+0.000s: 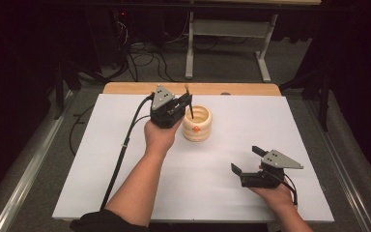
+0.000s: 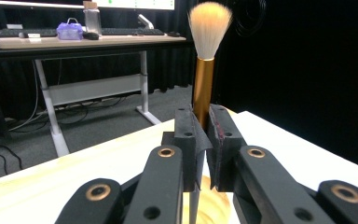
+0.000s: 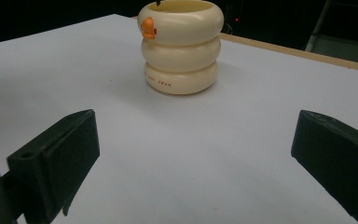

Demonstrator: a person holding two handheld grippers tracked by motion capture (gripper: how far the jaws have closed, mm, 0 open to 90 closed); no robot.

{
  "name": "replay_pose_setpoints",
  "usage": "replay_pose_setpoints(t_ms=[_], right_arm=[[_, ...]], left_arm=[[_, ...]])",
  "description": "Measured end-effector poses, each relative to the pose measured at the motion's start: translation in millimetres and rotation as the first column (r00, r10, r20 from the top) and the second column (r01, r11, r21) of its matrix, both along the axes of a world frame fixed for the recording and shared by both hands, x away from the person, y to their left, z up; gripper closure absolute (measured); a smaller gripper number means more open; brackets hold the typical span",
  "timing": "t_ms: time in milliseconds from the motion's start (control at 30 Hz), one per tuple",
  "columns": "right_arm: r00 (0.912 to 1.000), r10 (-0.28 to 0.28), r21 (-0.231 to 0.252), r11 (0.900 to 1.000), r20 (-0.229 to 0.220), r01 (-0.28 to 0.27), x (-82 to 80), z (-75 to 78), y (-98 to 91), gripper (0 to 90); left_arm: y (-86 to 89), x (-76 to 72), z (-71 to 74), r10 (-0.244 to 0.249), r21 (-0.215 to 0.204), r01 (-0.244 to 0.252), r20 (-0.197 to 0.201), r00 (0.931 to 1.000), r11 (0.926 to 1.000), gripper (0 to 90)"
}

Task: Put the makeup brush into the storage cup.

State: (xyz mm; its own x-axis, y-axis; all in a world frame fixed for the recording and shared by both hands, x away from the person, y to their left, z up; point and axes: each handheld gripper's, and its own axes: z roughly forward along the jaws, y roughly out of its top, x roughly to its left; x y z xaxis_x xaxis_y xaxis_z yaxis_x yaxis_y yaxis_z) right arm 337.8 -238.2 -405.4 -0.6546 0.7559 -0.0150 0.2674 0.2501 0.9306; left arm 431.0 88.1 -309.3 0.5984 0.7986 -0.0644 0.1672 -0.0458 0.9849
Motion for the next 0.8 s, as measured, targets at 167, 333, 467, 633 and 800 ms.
replay_pose_setpoints(t_ms=[167, 333, 467, 633, 800], right_arm=[[1.0000, 0.001, -0.001, 1.0000, 0.000, -0.001, 0.2, -0.2, 0.3, 2.5], [1.0000, 0.002, -0.001, 1.0000, 0.000, -0.002, 0.0, -0.1, 0.1, 2.5], [1.0000, 0.001, 0.000, 1.0000, -0.002, -0.001, -0.1, -0.1, 0.2, 2.7], [1.0000, 0.001, 0.000, 1.0000, -0.001, -0.001, 0.0, -0.3, 0.3, 2.7], [1.0000, 0.001, 0.000, 1.0000, -0.004, -0.001, 0.2, -0.6, 0.3, 2.7]], left_arm=[[-1.4, 1.7, -3.3, 0.001, 0.002, -0.001, -0.006, 1.0000, 1.0000, 83.9], [-2.1, 3.4, -8.3, 0.002, 0.005, -0.002, -0.014, 0.9999, 1.0000, 83.9], [-2.0, 4.6, -13.0, 0.004, 0.005, -0.004, -0.021, 0.9998, 1.0000, 83.8], [-1.1, 6.2, -19.1, 0.009, 0.007, -0.008, -0.030, 0.9995, 0.9999, 83.9], [-1.4, 7.9, -25.5, 0.007, 0.006, -0.006, -0.043, 0.9990, 1.0000, 83.9]])
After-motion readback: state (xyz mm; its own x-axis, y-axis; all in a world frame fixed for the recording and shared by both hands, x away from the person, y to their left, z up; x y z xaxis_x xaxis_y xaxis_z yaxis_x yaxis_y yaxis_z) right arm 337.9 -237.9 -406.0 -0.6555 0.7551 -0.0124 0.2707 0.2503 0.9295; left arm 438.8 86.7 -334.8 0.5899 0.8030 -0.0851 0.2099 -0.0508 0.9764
